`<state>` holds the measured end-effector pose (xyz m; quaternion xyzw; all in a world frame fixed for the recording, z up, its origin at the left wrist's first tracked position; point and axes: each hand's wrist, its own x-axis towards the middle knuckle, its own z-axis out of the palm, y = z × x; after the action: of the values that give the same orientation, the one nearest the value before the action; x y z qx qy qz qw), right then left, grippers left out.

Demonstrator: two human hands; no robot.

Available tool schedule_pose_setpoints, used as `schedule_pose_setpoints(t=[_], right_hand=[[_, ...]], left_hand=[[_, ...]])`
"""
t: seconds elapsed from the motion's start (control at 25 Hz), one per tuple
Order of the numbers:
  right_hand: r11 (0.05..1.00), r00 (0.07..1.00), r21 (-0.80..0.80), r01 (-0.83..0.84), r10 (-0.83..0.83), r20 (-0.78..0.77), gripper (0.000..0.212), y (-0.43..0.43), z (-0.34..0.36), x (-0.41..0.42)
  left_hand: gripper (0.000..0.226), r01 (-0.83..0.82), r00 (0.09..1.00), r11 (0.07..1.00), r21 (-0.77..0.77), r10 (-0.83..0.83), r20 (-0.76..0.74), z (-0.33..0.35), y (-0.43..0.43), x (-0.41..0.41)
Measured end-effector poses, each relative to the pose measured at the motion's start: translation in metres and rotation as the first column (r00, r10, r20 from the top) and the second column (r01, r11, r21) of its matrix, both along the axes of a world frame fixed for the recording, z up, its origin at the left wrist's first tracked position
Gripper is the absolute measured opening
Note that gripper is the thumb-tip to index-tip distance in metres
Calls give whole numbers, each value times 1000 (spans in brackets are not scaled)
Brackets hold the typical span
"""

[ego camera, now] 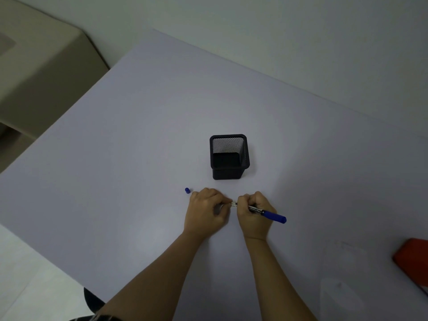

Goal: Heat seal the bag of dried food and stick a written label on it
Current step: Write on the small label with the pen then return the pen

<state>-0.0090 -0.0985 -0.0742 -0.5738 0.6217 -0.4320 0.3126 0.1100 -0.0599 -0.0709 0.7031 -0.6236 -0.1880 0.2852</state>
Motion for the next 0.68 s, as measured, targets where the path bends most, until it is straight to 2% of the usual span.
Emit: schedule_pose_setpoints(t=[0.36,0.68], right_hand=[[998,997,10,65,-65,39,31,-2,1,1],[996,997,44,79,-79,12,32,-3,2,0]], left_hand=[[21,1,1000,1000,-10,-1,-3,0,-1,0],[23,-2,1000,1000,-24,2,5,1,-1,0]])
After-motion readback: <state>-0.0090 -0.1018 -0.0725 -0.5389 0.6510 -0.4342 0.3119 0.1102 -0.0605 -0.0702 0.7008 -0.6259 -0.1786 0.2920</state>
